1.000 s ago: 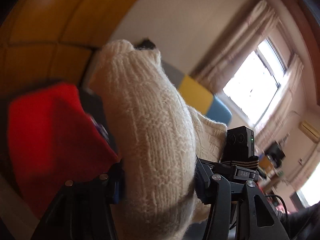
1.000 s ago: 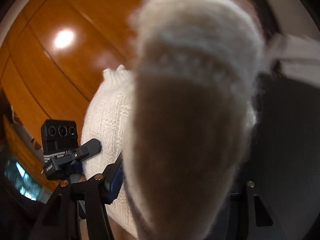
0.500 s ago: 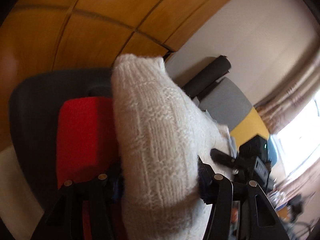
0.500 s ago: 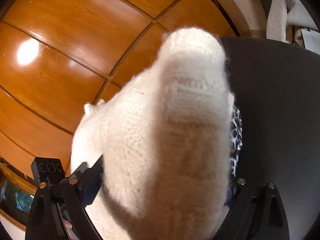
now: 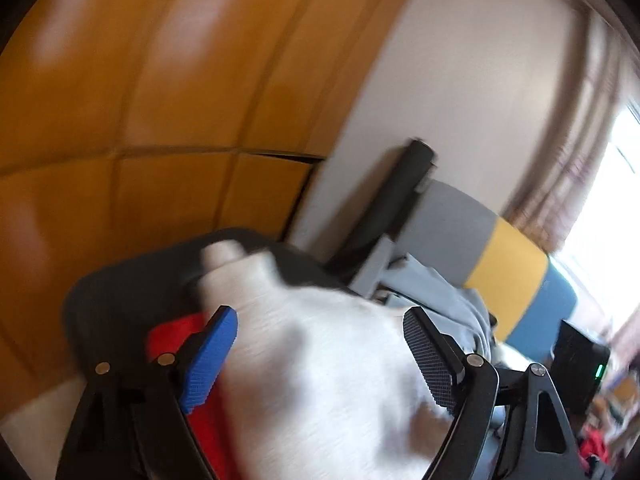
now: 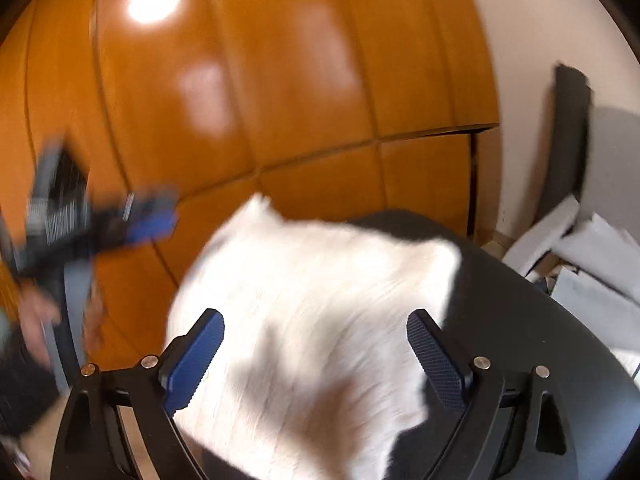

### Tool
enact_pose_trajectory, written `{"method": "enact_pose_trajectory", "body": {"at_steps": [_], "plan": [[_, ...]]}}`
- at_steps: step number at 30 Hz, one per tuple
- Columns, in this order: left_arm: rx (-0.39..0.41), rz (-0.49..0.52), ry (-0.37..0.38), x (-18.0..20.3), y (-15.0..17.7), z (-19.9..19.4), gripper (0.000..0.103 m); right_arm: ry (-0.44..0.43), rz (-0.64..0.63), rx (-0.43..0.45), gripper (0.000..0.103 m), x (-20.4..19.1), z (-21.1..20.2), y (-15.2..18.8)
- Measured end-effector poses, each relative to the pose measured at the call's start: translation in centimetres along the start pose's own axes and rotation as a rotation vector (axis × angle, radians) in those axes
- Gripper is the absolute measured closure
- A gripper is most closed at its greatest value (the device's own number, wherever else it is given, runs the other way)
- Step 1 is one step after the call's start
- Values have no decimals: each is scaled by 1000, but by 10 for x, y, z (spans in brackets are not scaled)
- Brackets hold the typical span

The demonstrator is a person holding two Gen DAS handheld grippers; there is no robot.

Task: Fold clothes
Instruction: 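Lift the folded sweater with both grippers and carry it onto the red garment, then lower the sweater onto the red garment and open both grippers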

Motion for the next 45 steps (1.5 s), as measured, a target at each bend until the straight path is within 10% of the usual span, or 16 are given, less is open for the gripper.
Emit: {"method": "enact_pose_trajectory", "body": {"at_steps": [3, 5, 13, 21, 24, 37, 45], "plan": [[-146, 20, -39, -16, -13, 47, 21, 16, 35, -97, 18, -23, 50, -6], [-209, -7, -112, -41, -15, 74, 42, 17, 94, -125, 18, -30, 75, -8], [-143, -31, -175, -102, 27, 56, 42, -69, 206, -73, 4, -3, 125, -38], [-117, 8, -236, -70, 11, 64, 34, -63, 257, -57, 5, 2, 87, -14], [-100, 14, -300, -57, 16, 44, 2, -19, 245, -32, 8, -11, 60, -6], [-43, -14, -480, -2, 63, -50, 0, 258, 303, -58, 8, -63, -16, 10], [3, 6, -567, 26, 88, -106, 0, 271, 212, -51, 10, -98, -51, 29]]}}
Point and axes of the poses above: each gripper's, at about its wrist camera, not at the fingertips, and z roughly the way its jaws point, x to its right, y to its underside, the point moved 1 cm from there along z, roughly the way its jaws point, and after that the axes turned 11 degrees about -x, right-handed, at the moved point
